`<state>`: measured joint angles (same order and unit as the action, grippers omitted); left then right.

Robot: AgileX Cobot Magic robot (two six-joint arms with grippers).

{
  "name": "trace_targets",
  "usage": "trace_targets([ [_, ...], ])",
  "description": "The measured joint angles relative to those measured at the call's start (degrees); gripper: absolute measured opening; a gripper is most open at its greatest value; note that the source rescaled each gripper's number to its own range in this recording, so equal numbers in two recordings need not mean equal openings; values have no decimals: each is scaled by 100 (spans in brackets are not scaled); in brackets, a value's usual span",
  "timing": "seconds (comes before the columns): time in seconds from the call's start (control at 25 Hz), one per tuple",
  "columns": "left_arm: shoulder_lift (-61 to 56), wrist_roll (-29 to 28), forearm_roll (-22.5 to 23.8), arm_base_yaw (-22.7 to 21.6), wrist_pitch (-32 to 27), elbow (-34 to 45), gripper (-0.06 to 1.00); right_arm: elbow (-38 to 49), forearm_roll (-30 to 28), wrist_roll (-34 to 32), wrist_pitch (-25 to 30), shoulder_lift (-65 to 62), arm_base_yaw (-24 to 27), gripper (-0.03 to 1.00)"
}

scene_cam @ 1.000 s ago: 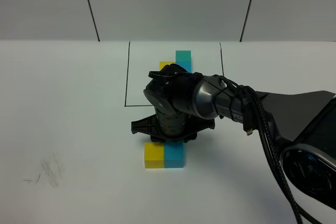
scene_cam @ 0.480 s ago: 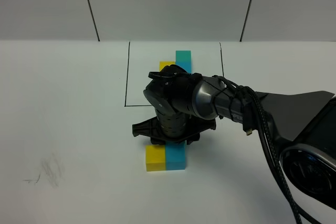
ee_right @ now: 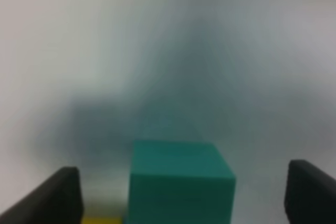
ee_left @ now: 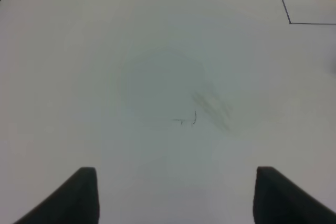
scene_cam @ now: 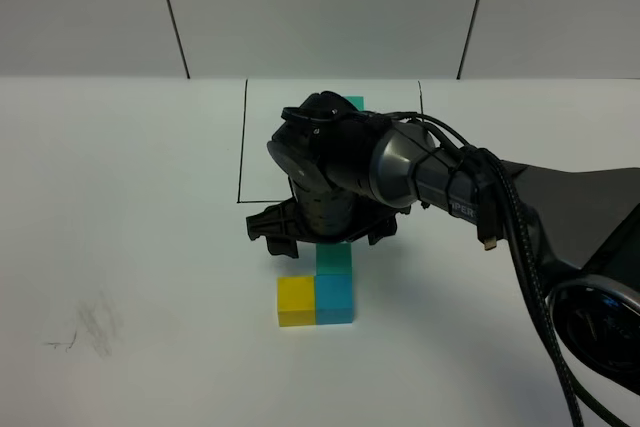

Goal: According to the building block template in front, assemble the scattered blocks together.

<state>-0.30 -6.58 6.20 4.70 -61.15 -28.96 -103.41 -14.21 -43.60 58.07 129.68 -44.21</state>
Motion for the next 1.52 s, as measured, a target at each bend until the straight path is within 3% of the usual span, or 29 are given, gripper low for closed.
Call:
trace_targets([
  [0.28, 0, 0, 0, 0, 0, 0, 42, -1399, -629, 671, 961, 0, 19, 96],
  [0.48, 0, 0, 0, 0, 0, 0, 42, -2552, -1154, 1449, 1088, 0, 259, 100],
  [0.6, 0, 0, 0, 0, 0, 0, 42, -3061, -1188, 2279, 1100, 0, 573, 100],
  [0.72, 0, 0, 0, 0, 0, 0, 42, -3357, -1205, 3524, 1113, 11, 989, 100],
  [0.84, 0, 0, 0, 0, 0, 0, 42, -3386, -1112, 4819, 1130, -48, 1514, 100],
  [1.0, 0, 0, 0, 0, 0, 0, 42, -3392, -422, 5889, 1149, -157, 2315, 100],
  [1.24, 0, 0, 0, 0, 0, 0, 42, -3268, 557, 6729, 1178, -642, 3283, 100],
  [1.52, 0, 0, 0, 0, 0, 0, 42, -1916, 603, 6881, 1169, -2205, 4117, 100],
])
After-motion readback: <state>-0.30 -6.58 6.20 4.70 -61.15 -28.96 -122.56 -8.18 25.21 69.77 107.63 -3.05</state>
